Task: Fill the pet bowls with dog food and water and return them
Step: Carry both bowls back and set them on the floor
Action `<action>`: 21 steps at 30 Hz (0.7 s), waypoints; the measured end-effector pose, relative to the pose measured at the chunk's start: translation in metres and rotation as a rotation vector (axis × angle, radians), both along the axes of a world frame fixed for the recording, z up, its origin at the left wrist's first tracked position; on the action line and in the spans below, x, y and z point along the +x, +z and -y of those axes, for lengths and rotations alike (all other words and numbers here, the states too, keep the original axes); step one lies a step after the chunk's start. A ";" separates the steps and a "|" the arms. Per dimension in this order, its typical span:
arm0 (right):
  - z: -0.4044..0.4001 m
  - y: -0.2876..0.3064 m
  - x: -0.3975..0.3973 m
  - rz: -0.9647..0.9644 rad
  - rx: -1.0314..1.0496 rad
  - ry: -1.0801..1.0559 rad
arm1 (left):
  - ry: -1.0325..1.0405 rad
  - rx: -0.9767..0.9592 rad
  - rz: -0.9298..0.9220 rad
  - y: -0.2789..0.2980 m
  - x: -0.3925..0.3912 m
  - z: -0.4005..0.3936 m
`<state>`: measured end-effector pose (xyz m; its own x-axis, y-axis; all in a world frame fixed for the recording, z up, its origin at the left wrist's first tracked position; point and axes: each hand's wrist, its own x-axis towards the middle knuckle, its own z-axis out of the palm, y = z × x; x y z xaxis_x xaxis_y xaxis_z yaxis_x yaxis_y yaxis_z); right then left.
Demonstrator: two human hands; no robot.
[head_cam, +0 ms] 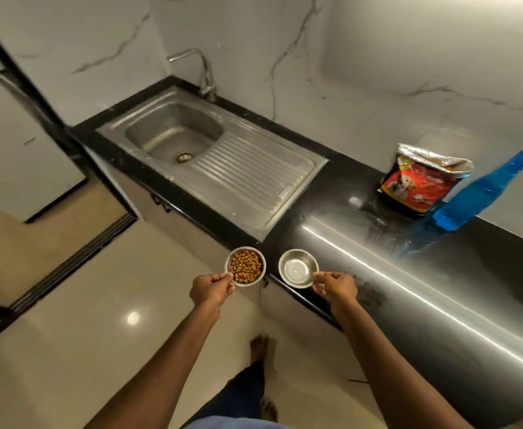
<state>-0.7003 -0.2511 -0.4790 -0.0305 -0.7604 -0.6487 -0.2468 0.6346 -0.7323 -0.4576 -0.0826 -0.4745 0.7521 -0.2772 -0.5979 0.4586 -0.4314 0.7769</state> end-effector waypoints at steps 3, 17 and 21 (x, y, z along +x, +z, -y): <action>-0.021 0.000 0.032 0.005 0.002 0.096 | 0.113 -0.019 0.002 0.002 0.013 -0.041; -0.111 -0.011 0.205 0.018 -0.011 0.534 | 0.551 -0.043 0.041 0.013 0.112 -0.213; -0.141 -0.009 0.258 0.032 0.002 0.614 | 0.643 -0.047 0.040 0.015 0.140 -0.257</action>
<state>-0.4425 -0.1100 -0.4878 0.4322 -0.6315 -0.6437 -0.5453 0.3855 -0.7444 -0.3175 0.1740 -0.4591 0.7984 0.2111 -0.5639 0.5843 -0.0454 0.8103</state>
